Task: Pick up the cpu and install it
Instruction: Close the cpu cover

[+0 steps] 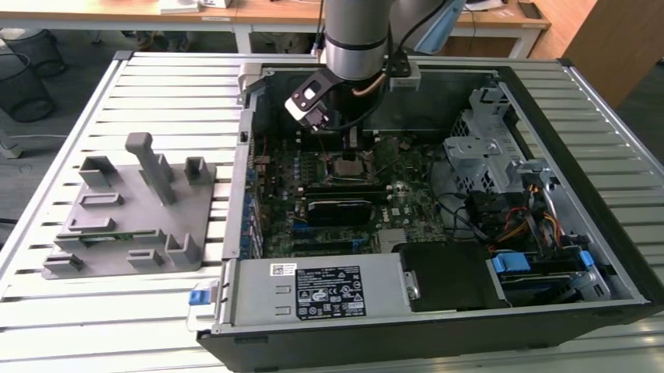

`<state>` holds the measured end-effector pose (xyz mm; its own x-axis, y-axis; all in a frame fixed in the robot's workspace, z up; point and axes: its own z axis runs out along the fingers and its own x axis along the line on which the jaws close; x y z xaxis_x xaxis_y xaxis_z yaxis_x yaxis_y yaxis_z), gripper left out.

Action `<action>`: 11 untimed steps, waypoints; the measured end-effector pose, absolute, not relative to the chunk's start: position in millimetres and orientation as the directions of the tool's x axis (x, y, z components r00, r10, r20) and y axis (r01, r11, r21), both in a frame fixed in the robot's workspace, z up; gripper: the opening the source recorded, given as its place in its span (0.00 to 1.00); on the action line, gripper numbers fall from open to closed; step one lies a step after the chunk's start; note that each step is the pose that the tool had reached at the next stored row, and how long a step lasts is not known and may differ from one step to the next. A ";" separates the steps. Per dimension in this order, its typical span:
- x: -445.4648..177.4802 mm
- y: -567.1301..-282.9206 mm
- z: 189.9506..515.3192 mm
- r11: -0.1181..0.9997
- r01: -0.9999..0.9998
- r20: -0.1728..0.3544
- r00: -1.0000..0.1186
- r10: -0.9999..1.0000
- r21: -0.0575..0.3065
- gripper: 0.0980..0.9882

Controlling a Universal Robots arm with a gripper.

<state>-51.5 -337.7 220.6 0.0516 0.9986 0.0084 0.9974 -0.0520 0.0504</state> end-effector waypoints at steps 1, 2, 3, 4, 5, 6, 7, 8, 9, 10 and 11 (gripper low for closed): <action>-51.5 -337.7 221.0 -0.052 0.997 0.008 0.052 0.999 0.050 0.01; -51.5 -337.6 221.1 -0.052 0.997 0.009 0.052 0.999 0.051 0.01; -51.5 -337.7 221.5 -0.052 0.997 0.008 0.052 0.999 0.050 0.01; -51.5 -337.7 221.7 -0.052 0.997 0.008 0.052 0.999 0.050 0.01; -51.5 -337.7 221.8 -0.052 0.997 0.008 0.052 0.999 0.050 0.01; -51.5 -337.7 222.4 -0.052 0.997 0.008 0.052 0.999 0.050 0.01; -51.5 -337.8 223.7 -0.052 0.997 0.008 0.052 0.999 0.050 0.01; -51.5 -337.7 225.0 -0.052 0.997 0.008 0.052 0.999 0.050 0.01; -51.5 -337.7 226.0 -0.052 0.997 0.008 0.052 0.999 0.050 0.01; -51.5 -337.7 226.8 -0.052 0.997 0.008 0.052 0.999 0.050 0.01; -51.5 -337.7 227.6 -0.052 0.997 0.008 0.052 0.999 0.050 0.01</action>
